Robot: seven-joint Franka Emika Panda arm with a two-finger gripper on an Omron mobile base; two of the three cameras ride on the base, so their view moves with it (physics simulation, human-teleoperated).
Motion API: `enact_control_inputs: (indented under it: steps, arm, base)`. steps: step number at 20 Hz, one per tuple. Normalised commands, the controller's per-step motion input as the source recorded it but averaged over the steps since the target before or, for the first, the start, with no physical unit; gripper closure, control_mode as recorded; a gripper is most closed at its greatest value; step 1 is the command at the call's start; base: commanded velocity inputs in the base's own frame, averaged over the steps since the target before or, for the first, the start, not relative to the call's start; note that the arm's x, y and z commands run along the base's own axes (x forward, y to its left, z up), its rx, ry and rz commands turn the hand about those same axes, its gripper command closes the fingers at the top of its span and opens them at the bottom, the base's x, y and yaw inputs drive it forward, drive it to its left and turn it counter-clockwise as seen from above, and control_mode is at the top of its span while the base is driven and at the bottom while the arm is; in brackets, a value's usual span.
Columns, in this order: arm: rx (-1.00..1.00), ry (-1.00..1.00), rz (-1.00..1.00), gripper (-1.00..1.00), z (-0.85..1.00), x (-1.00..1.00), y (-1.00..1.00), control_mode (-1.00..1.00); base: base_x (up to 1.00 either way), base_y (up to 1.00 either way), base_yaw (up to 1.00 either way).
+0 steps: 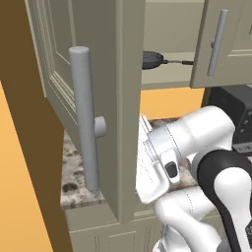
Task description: Retrieve the pan from the cabinet, then place the raw meat into the pan to avoid contamination.
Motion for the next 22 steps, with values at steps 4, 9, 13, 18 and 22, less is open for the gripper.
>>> enact_control_inputs:
  steps: [4,9,13,18,22]
  arm:
    - [-0.06,-0.33,0.17,-1.0,0.0,0.02,-0.69,-1.0]
    - [-0.07,-0.42,0.27,-1.0,-0.03,0.0,-0.6,-1.0]
    - [-0.14,-0.42,0.33,-1.0,-0.04,0.0,-0.37,-1.0]
    - [-0.23,-0.4,0.32,-1.0,-0.04,-0.09,-0.32,-1.0]
    - [-0.33,-0.27,0.26,-1.0,0.0,-0.06,-0.38,-1.0]
  base:
    - [0.0,0.0,0.0]
    - [0.0,0.0,0.0]
    - [0.0,0.0,0.0]
    - [0.0,0.0,0.0]
    - [0.0,0.0,0.0]
